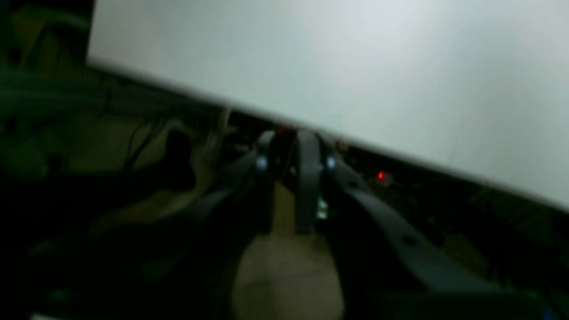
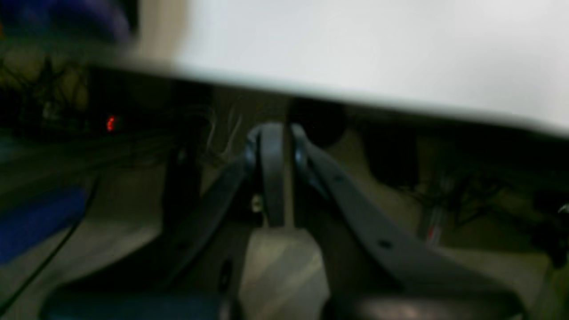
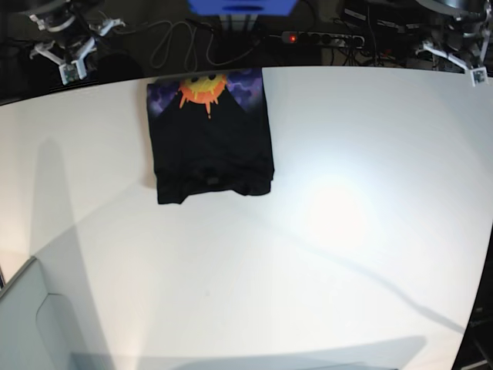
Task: Fold the T-shirt properly
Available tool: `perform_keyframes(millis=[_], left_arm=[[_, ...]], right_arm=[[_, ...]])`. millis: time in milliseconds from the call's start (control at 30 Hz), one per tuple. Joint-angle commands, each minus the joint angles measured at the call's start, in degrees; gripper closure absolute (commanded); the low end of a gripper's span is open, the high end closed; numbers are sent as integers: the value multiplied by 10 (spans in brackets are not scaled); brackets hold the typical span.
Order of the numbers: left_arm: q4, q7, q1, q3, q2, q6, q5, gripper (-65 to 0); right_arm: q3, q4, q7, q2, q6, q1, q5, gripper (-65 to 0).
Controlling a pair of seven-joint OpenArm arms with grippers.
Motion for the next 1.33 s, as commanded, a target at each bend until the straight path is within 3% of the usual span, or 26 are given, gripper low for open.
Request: perform_keyframes(millis=[0, 100, 200, 333, 533, 633, 700, 733, 800, 1000, 1100, 1200, 1300], left_arm=[[0, -6, 20, -3, 8, -1, -3, -9], [-47, -6, 47, 0, 34, -1, -3, 0], [-131, -27, 52, 33, 36, -1, 2, 0], [-293, -160, 51, 113, 11, -1, 7, 0], [-540, -363, 3, 291, -50, 4, 55, 0], [-681, -434, -60, 333, -63, 1, 57, 0], [-777, -464, -114, 368, -83, 1, 57, 0], [-820, -473, -138, 386, -89, 1, 57, 0], [-892, -488, -187, 429, -92, 1, 56, 0], [-923, -499, -239, 544, -90, 6, 52, 0], [-926, -500, -245, 566, -88, 6, 52, 0], [-926, -503, -246, 567, -80, 6, 55, 0], [-926, -503, -247, 568, -77, 6, 56, 0]], right_arm=[[2, -3, 7, 1, 9, -17, 8, -1], [3, -59, 9, 3, 9, -40, 8, -1], [0, -150, 12, 14, 8, -34, 7, -1], [-38, -318, 27, 53, 8, 24, -32, -1], [-106, -569, 174, 86, 6, 116, -100, -1], [-120, -662, 258, 90, 6, 159, -142, -1], [-130, -708, 286, 90, -3, 186, -171, -1], [-133, -726, 290, 90, -21, 199, -181, -1], [-139, -758, 291, 90, -88, 221, -189, -1], [-225, -777, 292, 76, -365, 246, -188, -1], [-278, -777, 303, 62, -474, 246, -188, -1], [-329, -778, 329, 57, -557, 246, -188, -1], [-369, -793, 337, 46, -599, 248, -188, -1]])
